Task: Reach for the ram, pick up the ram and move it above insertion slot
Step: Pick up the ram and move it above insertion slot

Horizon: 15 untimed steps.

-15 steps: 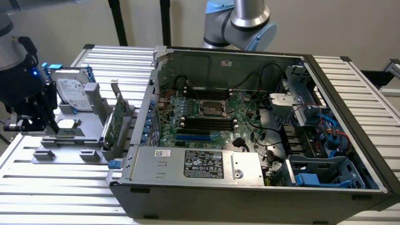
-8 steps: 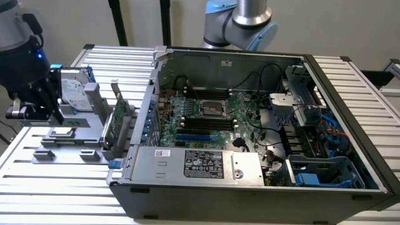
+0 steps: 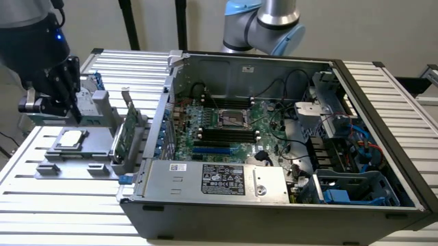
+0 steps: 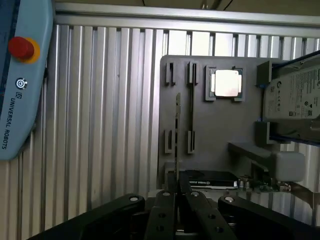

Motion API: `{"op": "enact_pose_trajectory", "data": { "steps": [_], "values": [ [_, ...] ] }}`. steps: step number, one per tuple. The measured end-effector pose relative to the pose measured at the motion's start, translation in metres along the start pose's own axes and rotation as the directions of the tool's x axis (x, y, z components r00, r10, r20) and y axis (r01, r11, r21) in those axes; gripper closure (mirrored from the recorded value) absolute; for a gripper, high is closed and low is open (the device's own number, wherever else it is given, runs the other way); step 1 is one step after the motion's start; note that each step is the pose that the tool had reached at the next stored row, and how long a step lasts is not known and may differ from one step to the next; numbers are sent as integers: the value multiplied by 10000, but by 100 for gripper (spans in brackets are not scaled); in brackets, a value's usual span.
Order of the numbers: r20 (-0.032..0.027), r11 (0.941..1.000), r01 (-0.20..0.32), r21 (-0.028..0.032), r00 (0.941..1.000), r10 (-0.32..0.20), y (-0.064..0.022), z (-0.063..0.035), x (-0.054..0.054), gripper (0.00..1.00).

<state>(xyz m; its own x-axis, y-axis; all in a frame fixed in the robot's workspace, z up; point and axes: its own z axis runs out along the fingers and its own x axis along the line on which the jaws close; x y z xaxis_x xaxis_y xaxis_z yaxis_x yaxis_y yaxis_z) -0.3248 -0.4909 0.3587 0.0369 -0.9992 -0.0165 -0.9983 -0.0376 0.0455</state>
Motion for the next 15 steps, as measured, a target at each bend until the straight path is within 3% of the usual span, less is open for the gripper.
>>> {"op": "enact_pose_trajectory", "data": {
  "steps": [6,15],
  "values": [
    [21,10000,2,-8,10000,-1,-222,-183,-4,86],
    [84,10000,4,-6,10000,-4,-529,-289,-23,86]
  ]
}}
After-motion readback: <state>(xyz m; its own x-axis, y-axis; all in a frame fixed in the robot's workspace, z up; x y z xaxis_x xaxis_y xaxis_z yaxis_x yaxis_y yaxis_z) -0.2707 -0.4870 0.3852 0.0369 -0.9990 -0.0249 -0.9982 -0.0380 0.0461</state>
